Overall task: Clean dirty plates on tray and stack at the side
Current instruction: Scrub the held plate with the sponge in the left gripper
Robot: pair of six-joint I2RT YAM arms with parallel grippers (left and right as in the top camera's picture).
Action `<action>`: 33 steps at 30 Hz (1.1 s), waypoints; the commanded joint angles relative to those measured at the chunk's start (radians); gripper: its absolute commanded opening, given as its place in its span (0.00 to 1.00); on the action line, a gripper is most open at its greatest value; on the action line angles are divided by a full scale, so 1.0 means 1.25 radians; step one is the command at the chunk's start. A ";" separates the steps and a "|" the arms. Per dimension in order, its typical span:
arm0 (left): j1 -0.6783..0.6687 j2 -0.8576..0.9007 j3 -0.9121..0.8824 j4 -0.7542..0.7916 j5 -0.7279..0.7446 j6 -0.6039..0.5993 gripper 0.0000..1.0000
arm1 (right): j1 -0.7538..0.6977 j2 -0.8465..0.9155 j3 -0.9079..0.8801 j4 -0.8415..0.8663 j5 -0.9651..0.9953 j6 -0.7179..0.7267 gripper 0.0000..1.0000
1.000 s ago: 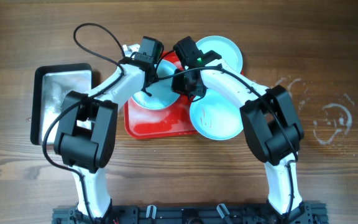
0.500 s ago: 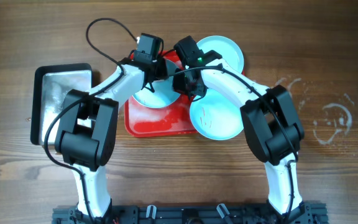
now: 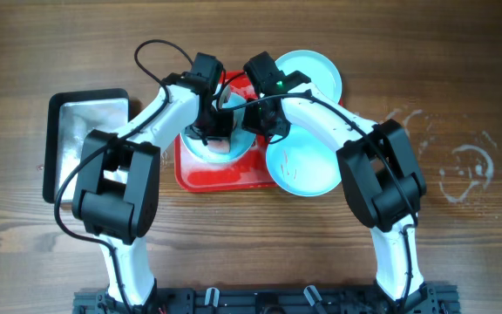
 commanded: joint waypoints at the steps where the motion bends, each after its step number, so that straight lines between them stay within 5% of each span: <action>1: 0.012 0.049 -0.048 -0.056 -0.068 0.027 0.04 | 0.000 0.014 -0.007 0.011 0.013 0.000 0.04; 7: 0.049 0.049 -0.048 -0.014 -0.389 -0.244 0.04 | 0.000 0.014 -0.007 0.011 0.010 -0.001 0.04; 16: 0.089 0.049 -0.048 0.065 -0.431 -0.360 0.04 | 0.001 0.014 -0.008 0.012 0.010 -0.006 0.04; 22: 0.077 0.049 -0.048 0.225 -0.388 -0.356 0.04 | 0.002 0.014 -0.008 0.016 0.010 -0.005 0.04; 33: 0.031 0.049 -0.048 0.453 -0.051 -0.214 0.04 | 0.003 0.015 -0.008 0.017 0.010 -0.012 0.04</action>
